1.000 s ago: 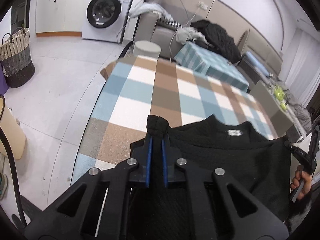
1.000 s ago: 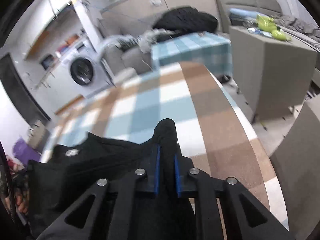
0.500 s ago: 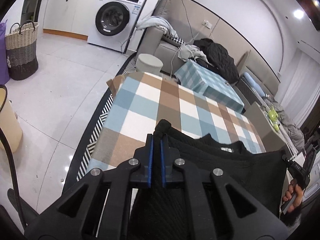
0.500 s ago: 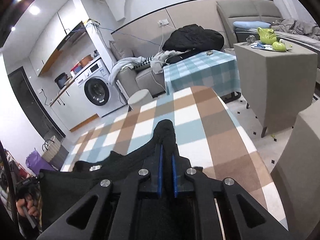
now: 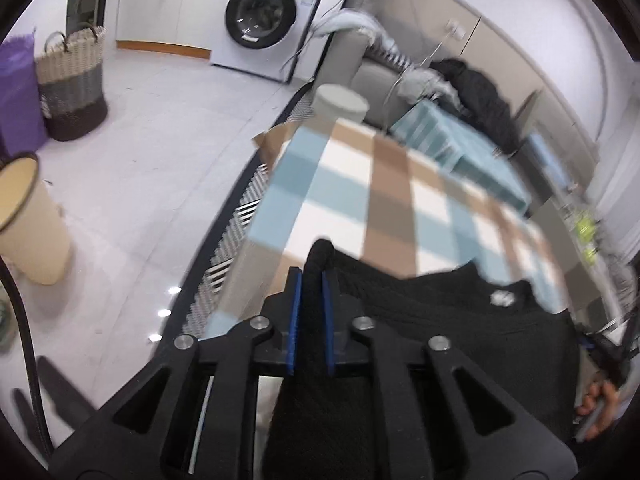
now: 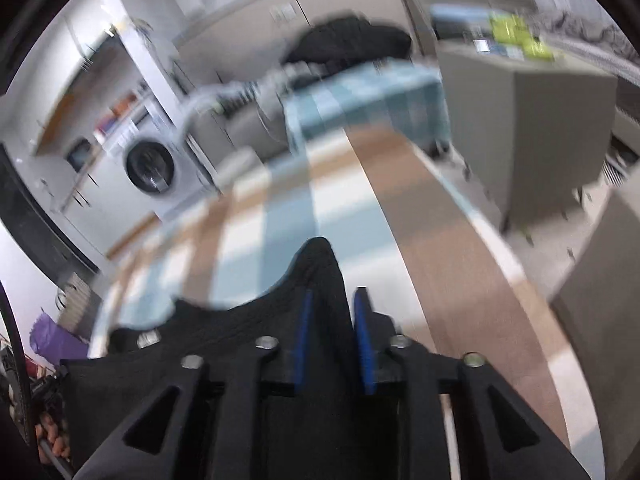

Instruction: Fold small clothes

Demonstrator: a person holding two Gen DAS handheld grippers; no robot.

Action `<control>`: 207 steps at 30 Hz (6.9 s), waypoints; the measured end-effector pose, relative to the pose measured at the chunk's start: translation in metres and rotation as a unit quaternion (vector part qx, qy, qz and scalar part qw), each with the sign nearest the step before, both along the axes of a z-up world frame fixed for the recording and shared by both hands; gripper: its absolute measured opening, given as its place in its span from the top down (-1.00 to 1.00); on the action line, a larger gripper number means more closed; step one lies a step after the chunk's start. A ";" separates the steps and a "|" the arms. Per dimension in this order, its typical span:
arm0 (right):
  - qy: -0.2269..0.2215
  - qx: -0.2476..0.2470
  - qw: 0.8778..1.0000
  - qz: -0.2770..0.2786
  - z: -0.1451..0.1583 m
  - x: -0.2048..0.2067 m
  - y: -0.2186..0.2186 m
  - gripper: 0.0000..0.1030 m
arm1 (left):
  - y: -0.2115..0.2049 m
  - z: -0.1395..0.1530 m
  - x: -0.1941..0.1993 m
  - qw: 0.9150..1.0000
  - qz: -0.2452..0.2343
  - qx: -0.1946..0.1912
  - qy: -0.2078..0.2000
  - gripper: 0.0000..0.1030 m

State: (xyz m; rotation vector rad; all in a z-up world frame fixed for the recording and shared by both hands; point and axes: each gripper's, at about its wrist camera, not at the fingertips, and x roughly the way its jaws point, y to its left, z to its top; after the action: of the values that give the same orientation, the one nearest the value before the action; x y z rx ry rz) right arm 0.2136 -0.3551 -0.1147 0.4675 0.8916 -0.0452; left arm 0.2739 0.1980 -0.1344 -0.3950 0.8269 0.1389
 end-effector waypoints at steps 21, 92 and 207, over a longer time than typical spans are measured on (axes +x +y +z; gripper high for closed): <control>0.027 -0.026 0.997 0.064 -0.006 -0.108 0.001 0.84 | -0.028 -0.019 -0.045 0.999 -0.029 -0.002 0.023 0.98; 0.006 -0.185 0.939 0.292 -0.016 -0.179 0.180 -0.71 | -0.231 -0.017 -0.223 0.957 -0.271 0.097 0.029 -0.58; 0.034 -0.160 0.950 0.266 0.003 -0.172 0.185 -0.88 | -0.094 0.005 -0.335 0.997 0.000 0.023 0.068 -0.60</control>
State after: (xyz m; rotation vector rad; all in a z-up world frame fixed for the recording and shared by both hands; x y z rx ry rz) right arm 0.0415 -0.1701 -0.1119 -0.0874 1.0324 0.2863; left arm -0.0612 0.1043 -0.1295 -0.3452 0.9564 0.1858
